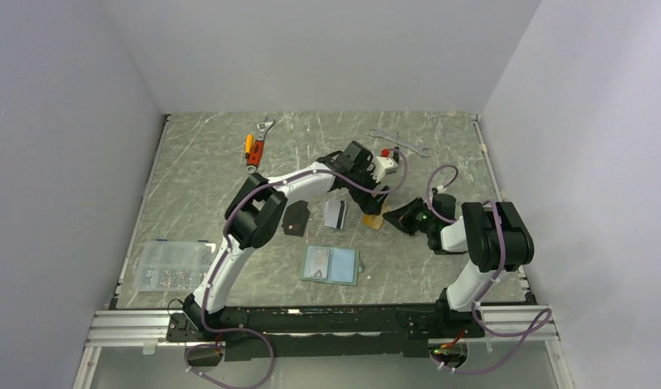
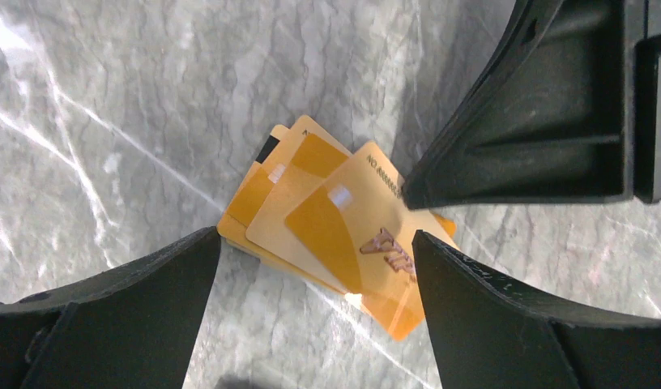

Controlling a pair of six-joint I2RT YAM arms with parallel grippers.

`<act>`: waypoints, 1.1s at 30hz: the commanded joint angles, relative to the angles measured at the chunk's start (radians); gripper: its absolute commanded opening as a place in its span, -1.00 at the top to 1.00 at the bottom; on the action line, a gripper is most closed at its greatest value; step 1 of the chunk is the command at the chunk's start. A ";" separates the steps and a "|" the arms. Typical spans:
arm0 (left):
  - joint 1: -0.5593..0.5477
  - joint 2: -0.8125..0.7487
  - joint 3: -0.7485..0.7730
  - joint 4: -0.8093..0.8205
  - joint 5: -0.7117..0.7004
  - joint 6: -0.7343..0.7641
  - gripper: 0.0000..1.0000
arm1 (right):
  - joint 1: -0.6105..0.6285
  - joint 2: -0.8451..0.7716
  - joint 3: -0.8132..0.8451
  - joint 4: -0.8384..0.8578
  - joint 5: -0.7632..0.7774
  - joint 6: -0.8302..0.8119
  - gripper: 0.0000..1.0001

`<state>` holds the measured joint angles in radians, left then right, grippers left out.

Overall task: Put the credit cards into the card holder
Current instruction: Pick up the credit card from the center of the board.

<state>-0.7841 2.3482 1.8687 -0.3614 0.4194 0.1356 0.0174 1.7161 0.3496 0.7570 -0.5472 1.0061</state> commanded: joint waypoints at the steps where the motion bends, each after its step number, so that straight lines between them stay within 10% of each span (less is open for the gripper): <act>1: 0.025 -0.068 0.015 -0.118 0.081 -0.014 -0.93 | 0.004 -0.002 -0.036 -0.159 0.103 -0.053 0.87; 16: -0.017 -0.021 -0.050 -0.045 -0.179 0.115 -0.95 | 0.004 -0.017 -0.063 -0.149 0.112 -0.042 0.91; 25: -0.047 -0.030 -0.070 -0.072 -0.098 0.088 -0.95 | 0.004 0.002 -0.067 -0.090 0.086 -0.021 0.35; 33: -0.047 -0.027 -0.069 -0.098 0.002 0.055 -0.94 | 0.004 0.010 -0.067 -0.073 0.086 -0.010 0.79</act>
<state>-0.8059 2.3245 1.8301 -0.3706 0.3088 0.2207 0.0204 1.6894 0.3149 0.7872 -0.5308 1.0306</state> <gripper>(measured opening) 0.973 0.184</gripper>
